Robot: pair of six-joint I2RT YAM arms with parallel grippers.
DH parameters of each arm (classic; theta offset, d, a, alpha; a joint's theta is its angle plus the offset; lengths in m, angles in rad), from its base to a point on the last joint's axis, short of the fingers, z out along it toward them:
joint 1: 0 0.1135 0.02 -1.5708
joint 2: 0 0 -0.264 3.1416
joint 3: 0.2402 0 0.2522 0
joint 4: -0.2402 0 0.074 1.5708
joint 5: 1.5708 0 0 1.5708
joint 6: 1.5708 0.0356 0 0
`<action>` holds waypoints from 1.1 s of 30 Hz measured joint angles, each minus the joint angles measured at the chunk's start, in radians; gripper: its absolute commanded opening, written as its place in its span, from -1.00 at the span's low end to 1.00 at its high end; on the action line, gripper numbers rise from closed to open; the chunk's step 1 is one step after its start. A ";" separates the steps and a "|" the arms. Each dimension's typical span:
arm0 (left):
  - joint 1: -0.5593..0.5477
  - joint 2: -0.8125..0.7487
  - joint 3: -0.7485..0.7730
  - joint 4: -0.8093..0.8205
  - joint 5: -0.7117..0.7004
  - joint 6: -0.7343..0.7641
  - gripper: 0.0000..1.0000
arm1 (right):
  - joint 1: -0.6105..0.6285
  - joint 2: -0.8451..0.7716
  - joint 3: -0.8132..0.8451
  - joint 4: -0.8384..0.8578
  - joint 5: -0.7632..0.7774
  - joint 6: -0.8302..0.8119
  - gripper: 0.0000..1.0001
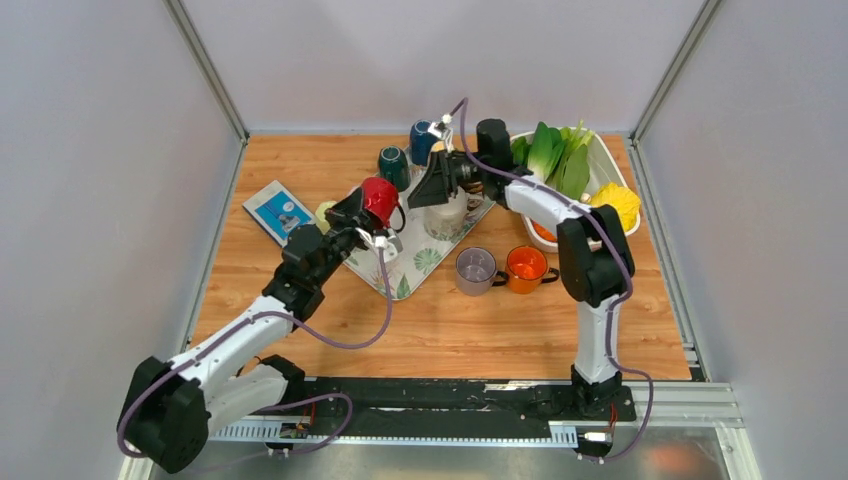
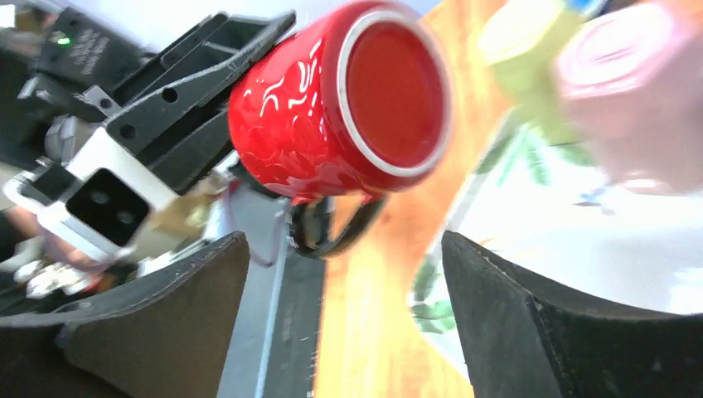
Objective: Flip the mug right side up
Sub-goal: Turn over the cup on the tray, then place the cup at the center of the board.
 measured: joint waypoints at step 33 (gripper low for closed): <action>0.005 0.275 0.668 -1.193 -0.035 -1.038 -1.00 | 0.272 -0.401 -0.185 -0.859 0.835 -1.783 0.38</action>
